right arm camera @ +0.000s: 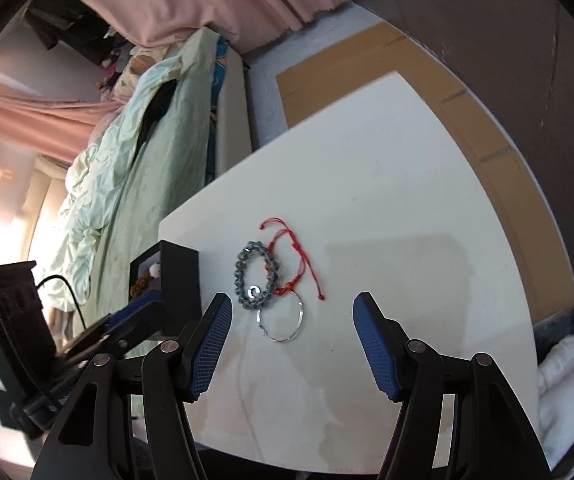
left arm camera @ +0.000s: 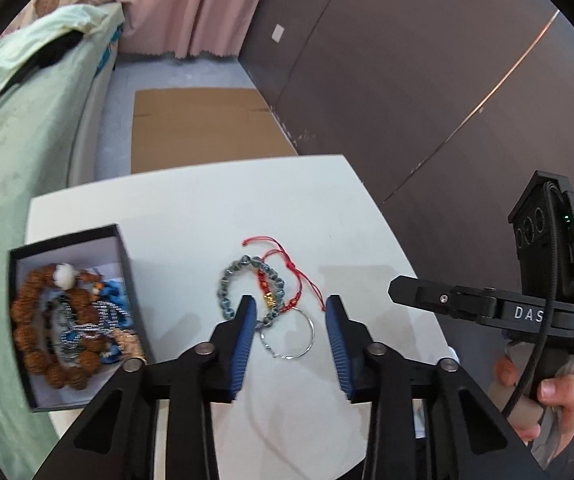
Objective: Organize jewelry
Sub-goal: 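Lower the left tool onto the grey bead bracelet and close it, then lift the grey bead bracelet with the left tool toward the box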
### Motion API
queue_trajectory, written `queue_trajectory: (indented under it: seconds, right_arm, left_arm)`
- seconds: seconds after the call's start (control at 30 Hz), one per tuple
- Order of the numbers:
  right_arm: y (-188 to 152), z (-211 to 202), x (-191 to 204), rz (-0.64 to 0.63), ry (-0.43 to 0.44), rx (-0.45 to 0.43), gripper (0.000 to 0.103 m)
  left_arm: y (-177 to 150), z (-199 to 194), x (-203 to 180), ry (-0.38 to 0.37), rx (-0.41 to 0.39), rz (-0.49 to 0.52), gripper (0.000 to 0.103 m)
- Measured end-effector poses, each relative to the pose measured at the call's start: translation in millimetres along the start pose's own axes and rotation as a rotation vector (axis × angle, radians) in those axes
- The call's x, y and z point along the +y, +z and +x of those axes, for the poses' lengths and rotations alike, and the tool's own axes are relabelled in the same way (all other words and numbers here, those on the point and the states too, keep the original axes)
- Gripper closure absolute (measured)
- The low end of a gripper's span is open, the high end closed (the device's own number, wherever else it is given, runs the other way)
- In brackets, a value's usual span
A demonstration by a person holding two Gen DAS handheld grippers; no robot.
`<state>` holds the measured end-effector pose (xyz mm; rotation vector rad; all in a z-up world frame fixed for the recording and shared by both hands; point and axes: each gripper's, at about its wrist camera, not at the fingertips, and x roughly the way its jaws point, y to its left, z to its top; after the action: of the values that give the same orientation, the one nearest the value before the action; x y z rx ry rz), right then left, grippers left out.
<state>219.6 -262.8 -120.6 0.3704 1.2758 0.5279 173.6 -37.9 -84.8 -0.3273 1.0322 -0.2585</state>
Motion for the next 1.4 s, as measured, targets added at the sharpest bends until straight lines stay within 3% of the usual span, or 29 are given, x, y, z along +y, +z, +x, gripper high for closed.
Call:
queue_trajectory:
  seconds: [0.27,0.83,0.93,1.2,1.4]
  right_arm:
    - [12,-4,-14,0.06,-0.009,-0.04,0.043]
    - [33,-2,-27,0.09,-0.006,-0.038,0.043]
    - [35,0,-27,0.083,-0.011,-0.032,0.043]
    - [33,8,-17,0.044,-0.01,-0.017,0.043]
    - [30,23,-7,0.015,-0.028,0.009,0.054]
  left_arm:
    - [10,39,-10,0.046,0.036,-0.002,0.073]
    - [4,96,-23,0.268,0.113,0.123,0.073]
    - [3,99,-23,0.285,0.108,0.133,0.087]
    - [14,71,-18,0.238,0.039,0.09,0.091]
    - [19,47,-6,0.202,0.002,0.036,0.093]
